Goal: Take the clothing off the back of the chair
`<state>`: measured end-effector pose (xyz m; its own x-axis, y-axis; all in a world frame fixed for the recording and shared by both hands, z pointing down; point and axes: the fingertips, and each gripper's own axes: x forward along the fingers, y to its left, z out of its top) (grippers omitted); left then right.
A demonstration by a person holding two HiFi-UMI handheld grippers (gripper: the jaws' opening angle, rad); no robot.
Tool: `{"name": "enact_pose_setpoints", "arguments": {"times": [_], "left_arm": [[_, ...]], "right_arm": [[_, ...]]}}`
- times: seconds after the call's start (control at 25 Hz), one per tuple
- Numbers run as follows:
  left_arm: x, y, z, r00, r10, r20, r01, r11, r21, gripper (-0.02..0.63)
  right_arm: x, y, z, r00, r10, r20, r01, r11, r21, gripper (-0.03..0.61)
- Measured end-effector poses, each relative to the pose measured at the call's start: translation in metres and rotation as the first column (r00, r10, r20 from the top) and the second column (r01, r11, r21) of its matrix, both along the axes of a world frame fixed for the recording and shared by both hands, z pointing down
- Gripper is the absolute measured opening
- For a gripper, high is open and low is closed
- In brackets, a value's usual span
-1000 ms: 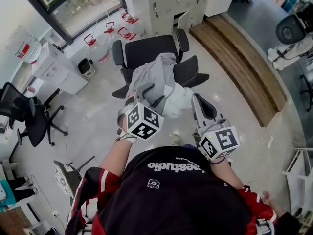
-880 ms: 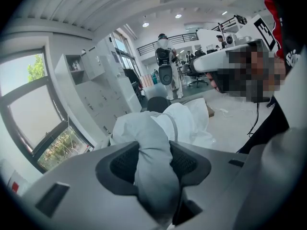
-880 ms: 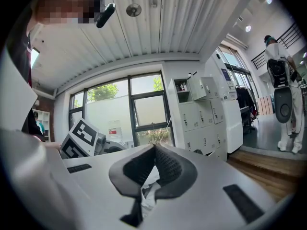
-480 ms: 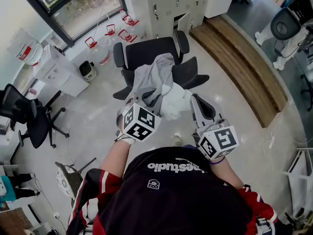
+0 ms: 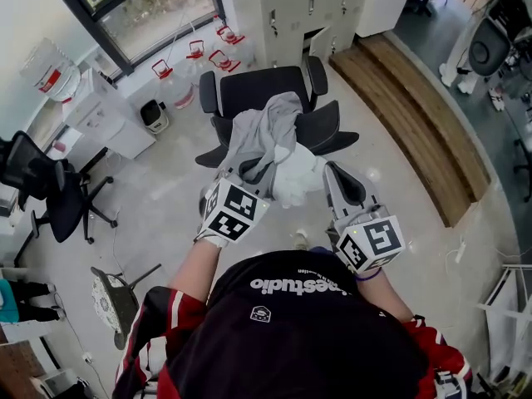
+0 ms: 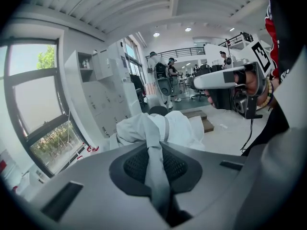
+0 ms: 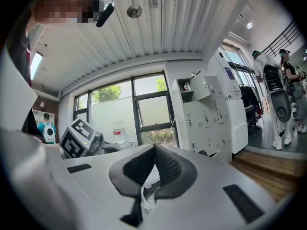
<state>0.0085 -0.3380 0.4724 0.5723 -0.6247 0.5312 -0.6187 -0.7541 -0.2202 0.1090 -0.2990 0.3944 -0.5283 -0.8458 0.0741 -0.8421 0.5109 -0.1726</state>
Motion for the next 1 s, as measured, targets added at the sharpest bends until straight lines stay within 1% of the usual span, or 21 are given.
{"name": "enact_pose_setpoints", "arguments": {"times": [0.16,0.4,0.48,0.56,0.68,0.8,1.0], "left_arm": [[-0.007,0.001,-0.007,0.998,-0.041,-0.040,0.041,0.999,-0.011,0.046],[-0.010,0.003,-0.019,0.991,-0.113,-0.076,0.114,0.993,0.010,0.046],[-0.012,0.004,-0.021,0.985,-0.138,-0.107,0.139,0.990,0.003,0.046],[-0.017,0.005,-0.022,0.974,-0.164,-0.155,0.164,0.986,-0.012,0.046],[-0.031,0.011,-0.028,0.955,-0.200,-0.218,0.201,0.979,-0.019,0.046],[-0.051,0.020,-0.035,0.945,-0.224,-0.239,0.232,0.973,0.004,0.046],[-0.087,0.037,-0.047,0.922,-0.266,-0.281,0.283,0.959,0.019,0.046]], "right_arm": [[0.000,-0.004,-0.002,1.000,-0.032,0.001,0.032,1.000,-0.001,0.014],[0.010,-0.011,0.003,0.996,-0.086,0.009,0.086,0.996,-0.012,0.015],[0.010,-0.015,0.005,0.994,-0.107,0.013,0.107,0.994,-0.014,0.015],[0.007,-0.021,0.004,0.992,-0.130,0.007,0.130,0.991,-0.012,0.015],[-0.005,-0.022,-0.001,0.988,-0.155,-0.004,0.155,0.988,-0.006,0.015],[-0.022,-0.012,-0.006,0.985,-0.175,-0.008,0.175,0.985,0.005,0.015],[-0.053,0.002,-0.010,0.977,-0.214,-0.013,0.214,0.977,0.007,0.015]]}}
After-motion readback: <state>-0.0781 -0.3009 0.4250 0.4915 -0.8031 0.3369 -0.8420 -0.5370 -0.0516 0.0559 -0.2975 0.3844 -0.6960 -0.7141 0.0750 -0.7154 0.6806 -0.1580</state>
